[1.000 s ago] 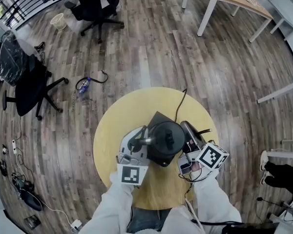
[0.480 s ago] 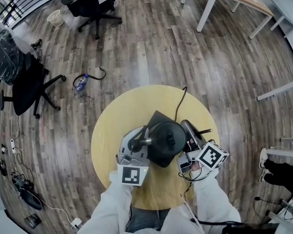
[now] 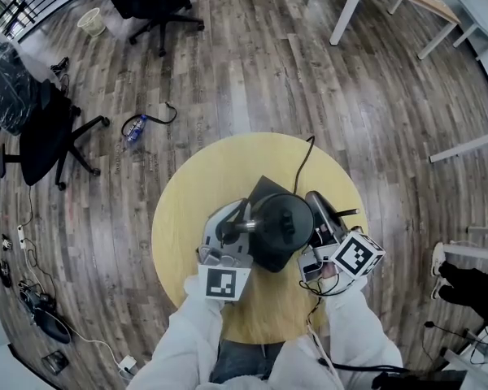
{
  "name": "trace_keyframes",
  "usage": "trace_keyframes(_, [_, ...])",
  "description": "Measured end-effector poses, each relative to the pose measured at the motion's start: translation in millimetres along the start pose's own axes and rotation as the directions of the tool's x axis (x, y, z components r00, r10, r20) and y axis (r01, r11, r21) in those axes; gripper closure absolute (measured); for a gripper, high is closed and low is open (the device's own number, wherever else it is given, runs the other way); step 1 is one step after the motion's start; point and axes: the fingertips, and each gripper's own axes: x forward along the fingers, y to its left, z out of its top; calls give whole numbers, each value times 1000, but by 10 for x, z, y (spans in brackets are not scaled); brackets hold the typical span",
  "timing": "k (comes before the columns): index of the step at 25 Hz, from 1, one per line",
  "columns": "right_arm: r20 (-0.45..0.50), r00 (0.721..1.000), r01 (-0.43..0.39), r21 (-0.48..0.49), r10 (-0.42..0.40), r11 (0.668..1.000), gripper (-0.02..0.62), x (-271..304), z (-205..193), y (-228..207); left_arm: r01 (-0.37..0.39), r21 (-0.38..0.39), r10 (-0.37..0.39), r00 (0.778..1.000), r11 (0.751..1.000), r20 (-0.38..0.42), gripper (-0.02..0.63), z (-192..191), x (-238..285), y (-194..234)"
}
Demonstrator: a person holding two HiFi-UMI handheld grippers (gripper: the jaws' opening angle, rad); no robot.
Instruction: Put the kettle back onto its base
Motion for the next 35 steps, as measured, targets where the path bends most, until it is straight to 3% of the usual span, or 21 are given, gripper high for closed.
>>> trace_keyframes(15, [66, 997, 36, 39, -39, 999, 523, -104, 7, -84, -32, 33, 33, 999, 999, -4, 607, -30, 104, -6])
trace_keyframes(22, [72, 996, 59, -2, -59, 998, 526, -15, 23, -36, -43, 40, 43, 999, 998, 4, 607, -9, 112, 105])
trace_keyframes(25, [64, 997, 41, -9, -41, 999, 526, 16, -38, 41, -46, 31, 47, 998, 998, -34, 607, -62, 57, 165])
trace_keyframes(30, [53, 998, 20, -47, -18, 999, 526, 28, -38, 101, -17, 107, 28, 994, 994, -103, 607, -80, 14, 134])
trace_keyframes(35, [50, 998, 35, -24, -34, 999, 525, -56, -110, 70, -30, 36, 35, 985, 999, -167, 607, -213, -60, 79])
